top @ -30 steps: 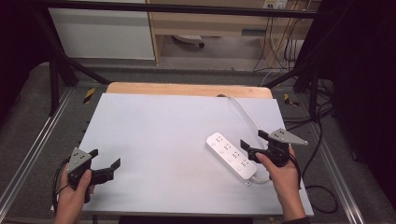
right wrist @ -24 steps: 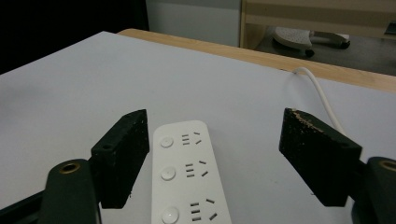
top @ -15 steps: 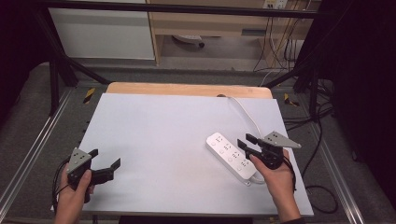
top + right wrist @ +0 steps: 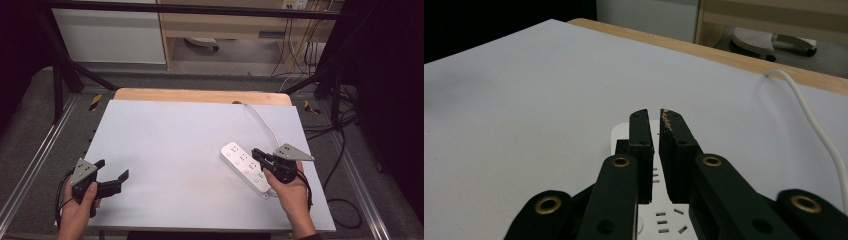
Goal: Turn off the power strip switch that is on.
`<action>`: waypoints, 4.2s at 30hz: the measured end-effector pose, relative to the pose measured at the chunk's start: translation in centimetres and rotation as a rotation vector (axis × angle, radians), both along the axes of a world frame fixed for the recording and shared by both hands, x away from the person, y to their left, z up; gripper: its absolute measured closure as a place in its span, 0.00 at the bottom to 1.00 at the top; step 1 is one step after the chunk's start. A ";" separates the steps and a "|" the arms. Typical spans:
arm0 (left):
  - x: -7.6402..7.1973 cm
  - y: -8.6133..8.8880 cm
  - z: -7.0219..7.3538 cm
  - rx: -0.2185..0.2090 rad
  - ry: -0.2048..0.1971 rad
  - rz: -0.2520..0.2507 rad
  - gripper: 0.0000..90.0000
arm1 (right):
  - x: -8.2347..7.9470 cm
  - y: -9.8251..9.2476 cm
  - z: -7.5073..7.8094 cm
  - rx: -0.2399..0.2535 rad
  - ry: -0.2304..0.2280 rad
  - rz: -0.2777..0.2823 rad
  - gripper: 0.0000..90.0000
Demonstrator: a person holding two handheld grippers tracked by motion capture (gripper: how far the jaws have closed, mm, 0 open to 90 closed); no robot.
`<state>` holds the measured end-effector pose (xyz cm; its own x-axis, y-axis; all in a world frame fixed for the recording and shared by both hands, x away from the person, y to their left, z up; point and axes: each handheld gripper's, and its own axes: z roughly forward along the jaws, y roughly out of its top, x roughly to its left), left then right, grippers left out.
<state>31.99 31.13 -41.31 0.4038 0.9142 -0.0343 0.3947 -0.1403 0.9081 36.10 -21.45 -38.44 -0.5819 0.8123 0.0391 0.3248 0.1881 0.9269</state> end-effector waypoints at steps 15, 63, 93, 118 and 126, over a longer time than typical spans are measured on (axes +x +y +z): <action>0.0 0.0 0.0 -0.001 0.002 -0.001 0.07 | 0.0 1.1 -0.6 -0.016 0.034 0.024 1.00; 0.0 0.0 0.0 0.000 0.006 -0.002 0.07 | 0.5 2.6 -2.7 -0.109 0.180 0.023 1.00; 0.0 0.0 0.0 -0.005 0.005 -0.002 0.07 | 0.6 2.9 -3.7 -0.174 0.204 -0.001 1.00; -0.1 0.0 0.0 -0.006 0.006 -0.003 0.07 | 0.6 2.6 -4.3 -0.184 0.206 -0.017 1.00; 0.0 0.0 0.0 -0.004 0.006 -0.005 0.07 | 0.6 2.5 -4.4 -0.188 0.211 -0.021 1.00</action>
